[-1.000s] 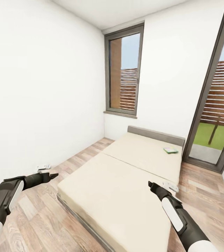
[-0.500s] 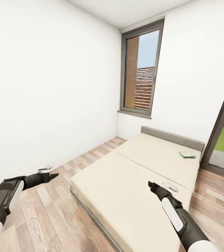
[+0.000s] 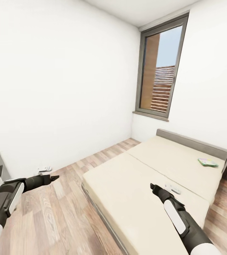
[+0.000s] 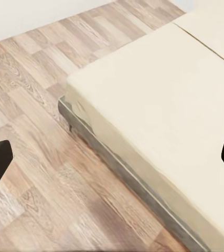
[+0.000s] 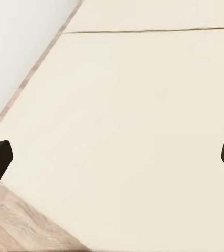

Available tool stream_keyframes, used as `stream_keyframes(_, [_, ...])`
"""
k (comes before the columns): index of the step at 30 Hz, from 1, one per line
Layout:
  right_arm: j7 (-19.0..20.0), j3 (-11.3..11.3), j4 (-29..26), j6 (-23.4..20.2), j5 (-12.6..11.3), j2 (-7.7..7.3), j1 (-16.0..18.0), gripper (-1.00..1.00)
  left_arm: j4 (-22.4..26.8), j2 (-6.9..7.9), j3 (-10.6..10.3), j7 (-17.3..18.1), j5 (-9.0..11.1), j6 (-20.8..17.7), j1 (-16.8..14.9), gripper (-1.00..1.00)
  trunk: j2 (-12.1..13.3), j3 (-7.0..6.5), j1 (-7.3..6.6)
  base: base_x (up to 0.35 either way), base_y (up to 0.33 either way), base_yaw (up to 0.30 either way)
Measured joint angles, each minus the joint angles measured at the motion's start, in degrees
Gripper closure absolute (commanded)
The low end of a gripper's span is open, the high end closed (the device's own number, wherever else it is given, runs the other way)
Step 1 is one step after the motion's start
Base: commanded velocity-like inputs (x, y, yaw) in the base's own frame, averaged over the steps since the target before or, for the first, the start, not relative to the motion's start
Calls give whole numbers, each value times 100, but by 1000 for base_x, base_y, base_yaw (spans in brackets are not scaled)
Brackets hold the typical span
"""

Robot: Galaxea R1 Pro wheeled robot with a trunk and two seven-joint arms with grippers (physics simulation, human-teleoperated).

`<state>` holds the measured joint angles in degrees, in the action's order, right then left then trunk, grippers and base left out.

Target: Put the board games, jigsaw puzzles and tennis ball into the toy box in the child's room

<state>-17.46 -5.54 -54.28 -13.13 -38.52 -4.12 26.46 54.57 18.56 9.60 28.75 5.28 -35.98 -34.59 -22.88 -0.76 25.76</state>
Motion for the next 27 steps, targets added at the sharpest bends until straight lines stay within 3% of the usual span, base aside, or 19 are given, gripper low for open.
stream_keyframes(8, [1, 5, -3, 5, 1, -2, -1, -100, 0, -1, 0, 3, 2, 1, -1, -100, 1, 18, 0, -11, -43, 176])
stream_keyframes(27, [10, 6, -4, 13, -1, -3, -1, -100, -1, -2, 0, 3, 5, 1, -2, -100, 0, 21, 0, -46, -53, 10])
